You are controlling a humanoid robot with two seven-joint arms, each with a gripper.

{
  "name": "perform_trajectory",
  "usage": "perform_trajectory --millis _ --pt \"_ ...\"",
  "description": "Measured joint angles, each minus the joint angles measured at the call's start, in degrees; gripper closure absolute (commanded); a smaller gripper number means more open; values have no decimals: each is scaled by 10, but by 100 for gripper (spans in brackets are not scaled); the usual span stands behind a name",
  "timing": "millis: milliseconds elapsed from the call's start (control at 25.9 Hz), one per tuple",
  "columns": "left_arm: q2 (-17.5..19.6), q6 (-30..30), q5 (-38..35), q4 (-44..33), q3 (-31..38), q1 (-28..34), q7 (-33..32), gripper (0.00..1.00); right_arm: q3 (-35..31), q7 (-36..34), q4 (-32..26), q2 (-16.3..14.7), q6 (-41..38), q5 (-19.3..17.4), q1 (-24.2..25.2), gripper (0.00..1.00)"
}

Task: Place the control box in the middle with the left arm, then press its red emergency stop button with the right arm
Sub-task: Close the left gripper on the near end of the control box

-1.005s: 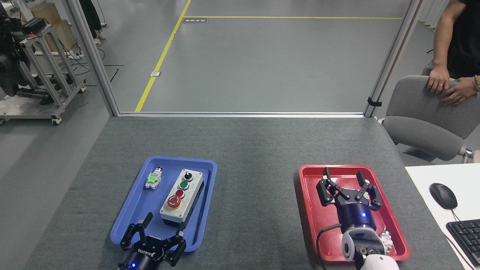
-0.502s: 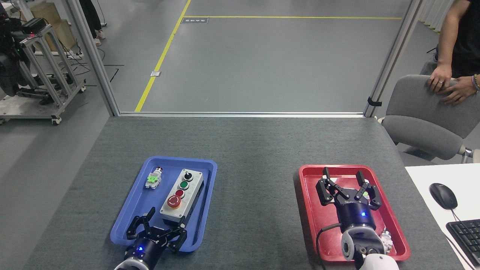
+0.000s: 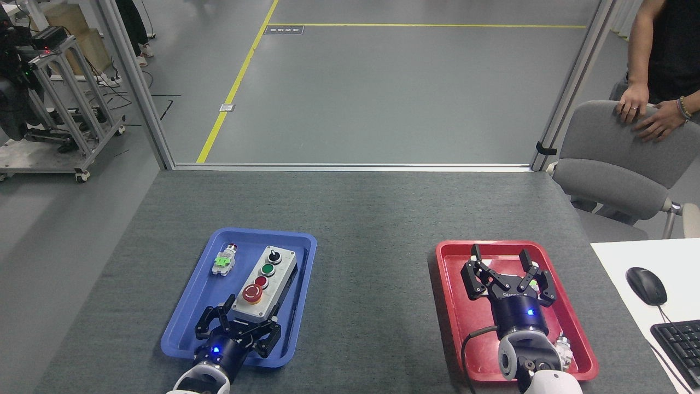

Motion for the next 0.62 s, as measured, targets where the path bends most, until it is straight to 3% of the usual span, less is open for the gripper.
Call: perform_trajectory --millis 618 --pt "-29 -1 0 43 -9 -32 -1 1 0 0 1 -1 0 0 0 0"
